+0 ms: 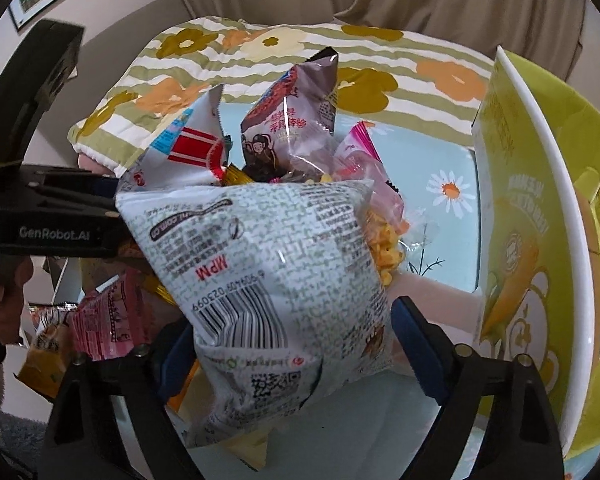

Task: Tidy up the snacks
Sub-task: 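Grasp the blue-white packet with the left tool while the right tool grasps the white printed packet, then carry the blue-white packet into the cardboard box and open the left tool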

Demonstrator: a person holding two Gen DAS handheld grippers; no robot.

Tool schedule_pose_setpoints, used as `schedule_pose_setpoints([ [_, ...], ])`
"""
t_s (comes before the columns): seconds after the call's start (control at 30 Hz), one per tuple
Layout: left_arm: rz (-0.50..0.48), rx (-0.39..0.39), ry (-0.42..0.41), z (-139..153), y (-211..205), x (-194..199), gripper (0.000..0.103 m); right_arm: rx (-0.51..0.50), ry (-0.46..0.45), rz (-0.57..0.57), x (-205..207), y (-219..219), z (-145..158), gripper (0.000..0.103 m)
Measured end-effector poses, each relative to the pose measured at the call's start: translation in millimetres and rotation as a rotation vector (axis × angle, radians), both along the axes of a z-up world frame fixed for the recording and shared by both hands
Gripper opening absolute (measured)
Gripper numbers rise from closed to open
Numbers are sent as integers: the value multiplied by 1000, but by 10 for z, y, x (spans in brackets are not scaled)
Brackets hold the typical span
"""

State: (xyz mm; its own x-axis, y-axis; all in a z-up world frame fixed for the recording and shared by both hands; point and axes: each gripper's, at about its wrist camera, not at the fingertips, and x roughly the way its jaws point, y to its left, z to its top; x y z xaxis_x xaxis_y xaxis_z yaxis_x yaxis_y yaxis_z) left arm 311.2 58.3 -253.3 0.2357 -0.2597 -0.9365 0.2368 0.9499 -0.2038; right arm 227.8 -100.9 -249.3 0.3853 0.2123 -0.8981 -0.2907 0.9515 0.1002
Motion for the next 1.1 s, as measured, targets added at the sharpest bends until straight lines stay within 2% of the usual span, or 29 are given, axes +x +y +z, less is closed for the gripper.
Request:
schedule_pose_setpoints([
  [0.07,1,-10,-9,46,24,-3,51,9,4,-7,-4,1,3,86],
  [0.13,5,-16,-18,93,43,-6,51,9,8,-9,-11,3,1,75],
  [0.23,11,-29,-32,167,69,-15,51,14,10,-7,-27,4,23,66],
  [0.43,27,-41,-68,332,92,-39,51,31,-30,-7,-91,-30,187,64],
  [0.73,90,-49,-174,847,-8,-178,51,155,-135,-14,-149,-326,850,64],
  [0.93,139,-53,-287,1352,-393,-302,51,186,-223,9,-209,-811,1352,64],
  [1.1,134,-80,-365,1734,-941,-344,51,167,-260,3,-203,-1291,1598,64],
])
